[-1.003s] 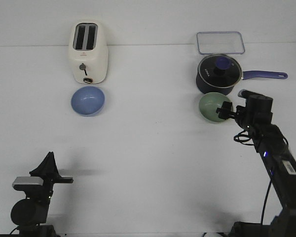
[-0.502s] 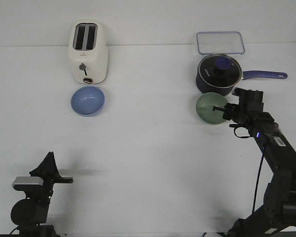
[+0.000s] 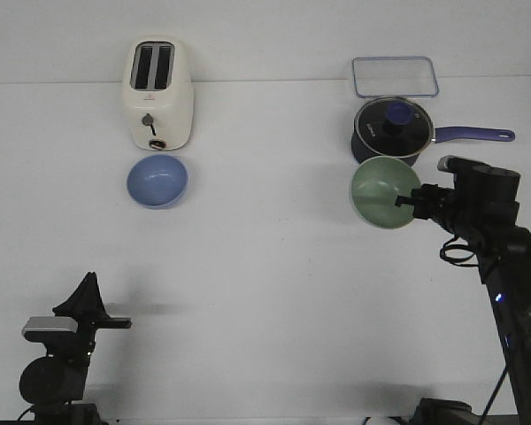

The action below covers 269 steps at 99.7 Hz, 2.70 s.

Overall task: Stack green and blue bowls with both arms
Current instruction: 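Drag the green bowl toward the robot to the table center, release it, then reach the left gripper forward and grasp the rim of the light blue bowl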

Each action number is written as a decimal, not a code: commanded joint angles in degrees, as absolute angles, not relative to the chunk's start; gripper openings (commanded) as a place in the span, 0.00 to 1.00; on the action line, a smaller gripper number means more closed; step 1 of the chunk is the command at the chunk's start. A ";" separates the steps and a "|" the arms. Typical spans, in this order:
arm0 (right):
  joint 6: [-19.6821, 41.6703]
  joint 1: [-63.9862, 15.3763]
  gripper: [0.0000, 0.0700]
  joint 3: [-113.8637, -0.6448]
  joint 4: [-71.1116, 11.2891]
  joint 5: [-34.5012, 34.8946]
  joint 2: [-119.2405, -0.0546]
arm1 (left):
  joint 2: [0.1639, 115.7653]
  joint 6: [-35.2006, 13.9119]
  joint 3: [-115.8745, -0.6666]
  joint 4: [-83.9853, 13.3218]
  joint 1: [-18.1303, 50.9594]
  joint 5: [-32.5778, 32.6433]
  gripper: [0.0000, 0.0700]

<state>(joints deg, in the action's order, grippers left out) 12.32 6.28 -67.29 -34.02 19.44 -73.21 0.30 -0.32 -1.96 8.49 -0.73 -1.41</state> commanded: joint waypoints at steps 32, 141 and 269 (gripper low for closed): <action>14.90 -14.33 0.00 -59.05 -37.74 18.90 -62.17 | 0.19 0.43 -0.86 9.08 -0.84 -1.34 0.02; 17.37 -29.34 0.41 -45.80 -24.53 11.90 -66.48 | 0.21 -29.02 -3.70 8.99 -0.84 -1.32 0.02; 11.46 -15.73 0.40 -46.15 -33.52 6.24 -46.98 | 104.55 -21.43 -71.05 -3.77 -0.82 -10.52 0.62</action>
<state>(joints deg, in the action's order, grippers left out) 12.21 -15.64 -45.71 -34.00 7.03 -46.54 101.73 -22.15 -69.08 -3.55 -0.73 -10.33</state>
